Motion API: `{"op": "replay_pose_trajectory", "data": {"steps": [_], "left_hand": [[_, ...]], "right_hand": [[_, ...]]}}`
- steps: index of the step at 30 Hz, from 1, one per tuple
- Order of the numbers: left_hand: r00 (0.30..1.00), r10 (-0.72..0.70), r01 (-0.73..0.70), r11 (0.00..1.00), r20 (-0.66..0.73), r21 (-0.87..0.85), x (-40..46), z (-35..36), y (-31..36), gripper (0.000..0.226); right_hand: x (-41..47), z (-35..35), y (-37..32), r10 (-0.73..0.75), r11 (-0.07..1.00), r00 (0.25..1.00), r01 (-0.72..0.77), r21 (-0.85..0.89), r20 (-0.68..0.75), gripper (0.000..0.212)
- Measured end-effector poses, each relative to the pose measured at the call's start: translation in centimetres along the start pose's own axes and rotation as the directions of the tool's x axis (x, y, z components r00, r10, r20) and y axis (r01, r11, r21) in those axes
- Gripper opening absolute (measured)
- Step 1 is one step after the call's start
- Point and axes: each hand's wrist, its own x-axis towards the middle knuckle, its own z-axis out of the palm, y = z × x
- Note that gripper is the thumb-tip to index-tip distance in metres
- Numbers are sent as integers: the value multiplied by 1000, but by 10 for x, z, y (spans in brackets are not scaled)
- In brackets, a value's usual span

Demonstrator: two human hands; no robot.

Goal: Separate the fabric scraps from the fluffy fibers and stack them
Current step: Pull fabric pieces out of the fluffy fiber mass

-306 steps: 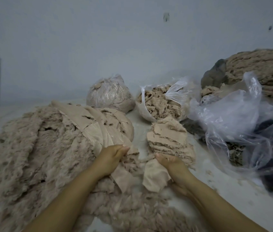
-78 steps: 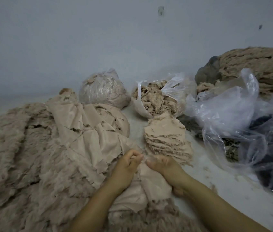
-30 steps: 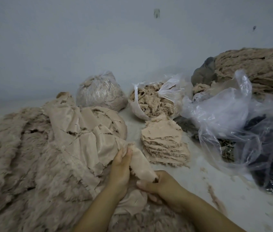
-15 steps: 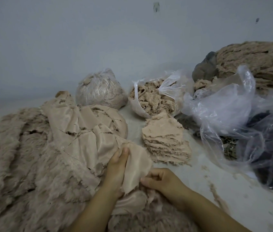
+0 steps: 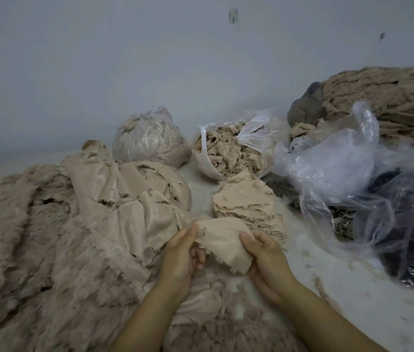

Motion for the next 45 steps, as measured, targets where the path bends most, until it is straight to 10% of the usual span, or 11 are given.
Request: {"op": "replay_pose_trajectory", "data": {"steps": [9, 17, 24, 27, 33, 38, 45], "left_hand": [[997, 74, -74, 983, 9, 166, 27, 20, 21, 20], [995, -9, -15, 967, 95, 255, 53, 29, 40, 20], [857, -165, -339, 533, 487, 776, 32, -29, 20, 16], [788, -210, -517, 284, 578, 808, 24, -39, 24, 17], [775, -278, -488, 306, 567, 817, 11, -54, 47, 22], [755, -468, -455, 130, 459, 881, 2, -53, 59, 33], [760, -427, -514, 69, 491, 855, -1, -41, 60, 20]], "right_hand": [[35, 6, -41, -509, 795, 849, 400, -457, -142, 28], [73, -4, -83, -614, 384, 789, 277, -881, -20, 5], [34, -17, 0, 20, 49, 765, 643, -765, 644, 32], [17, -12, 5, 139, 100, 705, 689, -718, 695, 37], [-17, -39, -1, -10, 498, 828, 490, -715, 560, 25], [-1, -64, -30, -195, 428, 928, 373, -823, 319, 20], [-5, -55, -18, 3, 385, 935, 326, -863, 355, 21]]}}
